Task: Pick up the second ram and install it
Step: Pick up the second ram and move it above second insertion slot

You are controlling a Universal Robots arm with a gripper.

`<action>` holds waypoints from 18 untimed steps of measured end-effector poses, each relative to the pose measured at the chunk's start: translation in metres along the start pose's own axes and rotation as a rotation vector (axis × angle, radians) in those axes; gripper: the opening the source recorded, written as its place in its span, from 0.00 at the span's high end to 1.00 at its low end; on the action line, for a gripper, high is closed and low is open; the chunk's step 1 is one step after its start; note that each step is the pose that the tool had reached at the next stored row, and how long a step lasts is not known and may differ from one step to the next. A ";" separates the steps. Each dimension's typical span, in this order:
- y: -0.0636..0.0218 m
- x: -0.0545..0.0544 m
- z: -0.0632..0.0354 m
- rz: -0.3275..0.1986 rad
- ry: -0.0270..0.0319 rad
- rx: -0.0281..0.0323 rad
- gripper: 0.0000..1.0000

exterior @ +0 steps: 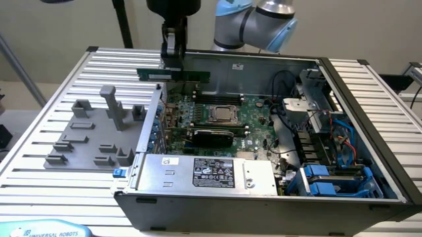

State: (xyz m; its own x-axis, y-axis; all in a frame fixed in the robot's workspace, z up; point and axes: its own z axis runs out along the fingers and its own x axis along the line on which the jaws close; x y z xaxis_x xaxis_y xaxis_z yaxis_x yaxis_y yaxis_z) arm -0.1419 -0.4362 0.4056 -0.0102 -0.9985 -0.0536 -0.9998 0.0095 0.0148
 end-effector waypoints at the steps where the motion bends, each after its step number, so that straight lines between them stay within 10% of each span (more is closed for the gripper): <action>1: -0.0041 -0.002 0.0005 0.000 -0.0001 0.0001 0.86; 18: -0.0691 -0.037 0.0246 0.000 0.0064 0.0001 0.86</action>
State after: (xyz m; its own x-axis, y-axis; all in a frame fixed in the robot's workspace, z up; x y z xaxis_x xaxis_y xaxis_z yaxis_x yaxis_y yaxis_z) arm -0.0728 -0.3983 0.3820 -0.0102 -0.9988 -0.0473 -0.9998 0.0095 0.0147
